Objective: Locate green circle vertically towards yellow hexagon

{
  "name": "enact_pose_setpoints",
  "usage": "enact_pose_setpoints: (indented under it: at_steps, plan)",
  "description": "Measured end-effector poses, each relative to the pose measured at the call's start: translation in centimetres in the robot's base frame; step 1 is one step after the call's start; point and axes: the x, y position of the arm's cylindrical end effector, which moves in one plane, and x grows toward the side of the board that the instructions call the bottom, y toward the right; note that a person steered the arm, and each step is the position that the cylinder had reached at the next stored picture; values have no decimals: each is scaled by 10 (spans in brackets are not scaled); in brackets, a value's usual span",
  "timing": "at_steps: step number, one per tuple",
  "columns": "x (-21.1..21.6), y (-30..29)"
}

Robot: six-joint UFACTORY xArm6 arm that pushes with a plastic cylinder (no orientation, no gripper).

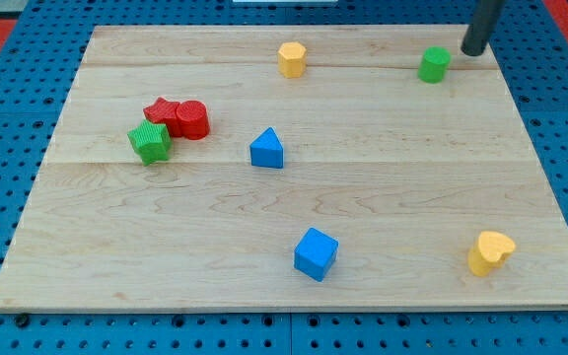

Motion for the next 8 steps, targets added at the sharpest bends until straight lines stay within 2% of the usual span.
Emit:
enact_pose_setpoints:
  at_steps: [1, 3, 6, 7, 8]
  plan:
    - [0, 0]
    - [14, -39]
    - [87, -90]
    - [97, -97]
    - [77, -56]
